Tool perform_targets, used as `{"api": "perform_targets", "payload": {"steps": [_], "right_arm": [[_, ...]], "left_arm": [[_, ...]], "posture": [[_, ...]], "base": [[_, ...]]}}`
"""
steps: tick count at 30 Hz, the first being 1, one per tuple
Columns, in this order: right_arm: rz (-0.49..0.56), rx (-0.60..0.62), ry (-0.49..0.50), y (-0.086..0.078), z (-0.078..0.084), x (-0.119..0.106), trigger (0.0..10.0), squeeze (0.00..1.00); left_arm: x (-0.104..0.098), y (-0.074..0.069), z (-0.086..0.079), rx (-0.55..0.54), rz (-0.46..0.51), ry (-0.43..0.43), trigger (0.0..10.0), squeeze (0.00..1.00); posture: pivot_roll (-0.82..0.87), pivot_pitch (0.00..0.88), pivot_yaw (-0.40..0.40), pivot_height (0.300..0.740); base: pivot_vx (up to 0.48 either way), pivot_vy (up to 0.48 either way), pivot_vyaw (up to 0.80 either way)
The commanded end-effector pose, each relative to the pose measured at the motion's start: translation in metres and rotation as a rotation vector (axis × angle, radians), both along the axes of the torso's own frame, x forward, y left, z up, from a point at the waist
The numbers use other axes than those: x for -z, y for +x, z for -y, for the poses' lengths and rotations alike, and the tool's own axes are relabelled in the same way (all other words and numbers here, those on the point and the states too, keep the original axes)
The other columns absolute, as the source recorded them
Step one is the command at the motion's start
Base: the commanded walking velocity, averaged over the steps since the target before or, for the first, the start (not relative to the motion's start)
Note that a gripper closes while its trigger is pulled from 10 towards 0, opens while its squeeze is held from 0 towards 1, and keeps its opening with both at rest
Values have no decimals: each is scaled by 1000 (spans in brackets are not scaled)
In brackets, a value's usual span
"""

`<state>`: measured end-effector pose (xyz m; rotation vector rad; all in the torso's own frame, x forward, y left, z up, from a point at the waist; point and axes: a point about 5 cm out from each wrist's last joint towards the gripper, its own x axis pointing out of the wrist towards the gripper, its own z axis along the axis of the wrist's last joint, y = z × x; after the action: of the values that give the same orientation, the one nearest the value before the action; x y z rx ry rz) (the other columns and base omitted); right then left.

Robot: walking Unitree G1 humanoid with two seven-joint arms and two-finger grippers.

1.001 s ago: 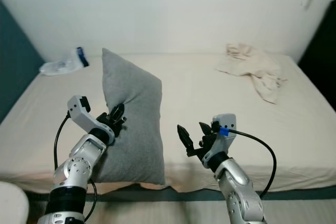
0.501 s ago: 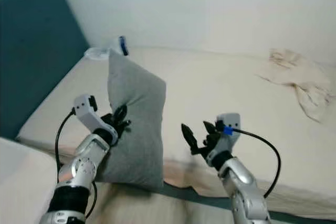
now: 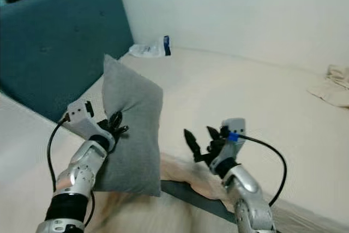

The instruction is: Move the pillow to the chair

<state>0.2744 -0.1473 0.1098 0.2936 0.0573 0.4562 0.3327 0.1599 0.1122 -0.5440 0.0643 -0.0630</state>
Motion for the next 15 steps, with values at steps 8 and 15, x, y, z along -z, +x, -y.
{"api": "perform_targets", "payload": {"steps": [8,15], "right_arm": [[-2,-3,17,-1,-1,1,10000,0],[0,-2,20,-1,-1,1,10000,0]], "left_arm": [[-10,4,-7,-34,53,27,10000,0],[-11,5,-3,-15,57,36,10000,0]], "posture": [[-119,101,54,740],[-118,101,56,740]], "base": [[0,0,707],[0,0,706]]}}
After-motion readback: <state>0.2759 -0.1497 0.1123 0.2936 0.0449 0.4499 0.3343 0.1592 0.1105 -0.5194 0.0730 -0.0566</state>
